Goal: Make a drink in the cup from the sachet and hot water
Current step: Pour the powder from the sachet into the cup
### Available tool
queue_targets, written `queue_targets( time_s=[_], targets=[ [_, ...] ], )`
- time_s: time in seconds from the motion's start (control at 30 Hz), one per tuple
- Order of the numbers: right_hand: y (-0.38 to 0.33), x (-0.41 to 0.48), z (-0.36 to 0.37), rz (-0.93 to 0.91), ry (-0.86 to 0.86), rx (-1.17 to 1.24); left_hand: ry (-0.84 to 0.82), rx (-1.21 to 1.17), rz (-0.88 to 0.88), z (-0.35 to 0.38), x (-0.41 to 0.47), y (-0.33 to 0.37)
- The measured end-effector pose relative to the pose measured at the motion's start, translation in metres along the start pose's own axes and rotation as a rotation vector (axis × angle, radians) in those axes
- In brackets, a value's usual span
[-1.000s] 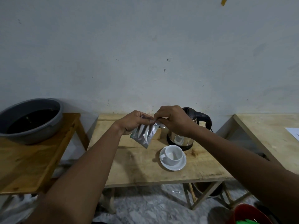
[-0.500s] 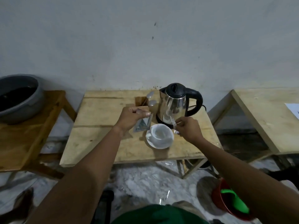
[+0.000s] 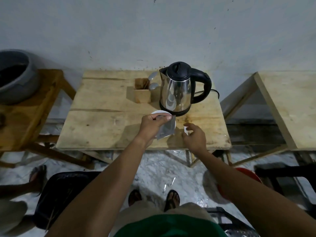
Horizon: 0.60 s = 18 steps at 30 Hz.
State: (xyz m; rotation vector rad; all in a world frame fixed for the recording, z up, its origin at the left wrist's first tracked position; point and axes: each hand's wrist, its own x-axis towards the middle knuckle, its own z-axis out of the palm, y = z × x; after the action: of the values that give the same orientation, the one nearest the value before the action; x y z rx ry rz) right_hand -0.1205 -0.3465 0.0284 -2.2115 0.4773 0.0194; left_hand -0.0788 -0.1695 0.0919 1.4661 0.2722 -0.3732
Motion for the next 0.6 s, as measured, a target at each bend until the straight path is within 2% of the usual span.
queue_targets(
  time_s=[0.07, 0.13, 0.23, 0.37, 0.47, 0.6],
  targets=[
    [-0.010, -0.010, 0.003, 0.225, -0.094, 0.466, -0.007, -0.075, -0.006, 0.012, 0.001, 0.004],
    [-0.019, -0.017, 0.003, 0.416, -0.279, 0.876, -0.049, -0.220, -0.035, 0.023, 0.001, 0.010],
    [-0.024, -0.018, -0.002, 0.441, -0.434, 1.171, -0.085, -0.301, -0.020, 0.032, 0.004, 0.016],
    [-0.021, -0.008, -0.007, 0.407, -0.400, 1.166, -0.114, -0.213, 0.004, 0.025, 0.008, 0.015],
    [-0.015, 0.000, -0.013, 0.354, -0.351, 1.109, -0.149, -0.004, 0.027, 0.012, 0.009, 0.013],
    [-0.010, 0.012, -0.026, 0.222, -0.255, 0.883, -0.159, 0.229, 0.034, -0.019, 0.006, 0.002]
  ],
)
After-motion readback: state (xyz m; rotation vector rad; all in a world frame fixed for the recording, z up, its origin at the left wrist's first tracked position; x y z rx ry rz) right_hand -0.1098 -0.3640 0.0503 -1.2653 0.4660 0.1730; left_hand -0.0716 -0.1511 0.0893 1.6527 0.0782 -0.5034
